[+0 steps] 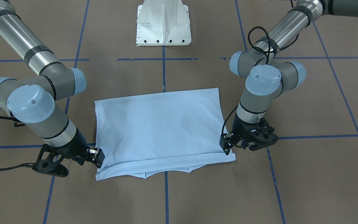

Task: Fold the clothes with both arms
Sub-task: 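Move the right gripper to the side edge of the folded shirt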

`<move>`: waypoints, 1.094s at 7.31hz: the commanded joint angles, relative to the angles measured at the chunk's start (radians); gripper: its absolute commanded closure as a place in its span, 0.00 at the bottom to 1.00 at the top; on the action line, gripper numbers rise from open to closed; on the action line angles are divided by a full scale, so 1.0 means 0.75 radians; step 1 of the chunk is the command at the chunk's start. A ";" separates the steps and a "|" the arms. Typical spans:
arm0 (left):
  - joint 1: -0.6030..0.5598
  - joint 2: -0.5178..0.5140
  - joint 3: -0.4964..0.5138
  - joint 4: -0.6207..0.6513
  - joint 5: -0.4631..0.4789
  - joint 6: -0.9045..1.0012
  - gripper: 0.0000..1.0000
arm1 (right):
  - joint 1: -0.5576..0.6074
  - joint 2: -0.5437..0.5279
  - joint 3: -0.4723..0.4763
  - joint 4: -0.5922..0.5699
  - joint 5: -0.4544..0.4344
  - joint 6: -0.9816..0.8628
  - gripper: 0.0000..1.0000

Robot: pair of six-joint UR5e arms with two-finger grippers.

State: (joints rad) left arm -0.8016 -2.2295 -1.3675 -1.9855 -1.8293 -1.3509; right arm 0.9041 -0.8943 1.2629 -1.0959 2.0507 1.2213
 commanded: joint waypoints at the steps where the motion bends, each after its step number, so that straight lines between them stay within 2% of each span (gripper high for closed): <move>1: -0.003 0.017 -0.113 0.023 -0.005 -0.005 0.00 | -0.043 -0.173 0.190 0.058 0.013 0.002 0.00; 3: -0.001 0.019 -0.197 0.105 -0.007 -0.011 0.00 | -0.182 -0.414 0.463 0.042 -0.032 0.036 0.00; 4: -0.001 0.019 -0.216 0.117 -0.005 -0.013 0.00 | -0.250 -0.474 0.526 0.040 -0.069 0.061 0.01; 5: 0.003 0.019 -0.224 0.117 -0.005 -0.037 0.00 | -0.307 -0.513 0.566 0.040 -0.108 0.071 0.02; 8: 0.003 0.019 -0.244 0.117 -0.005 -0.040 0.00 | -0.371 -0.515 0.562 -0.001 -0.120 0.071 0.09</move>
State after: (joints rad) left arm -0.7993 -2.2151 -1.5451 -1.8978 -1.8331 -1.3796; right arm 0.6479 -1.2793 1.6838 -1.0797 1.9638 1.2740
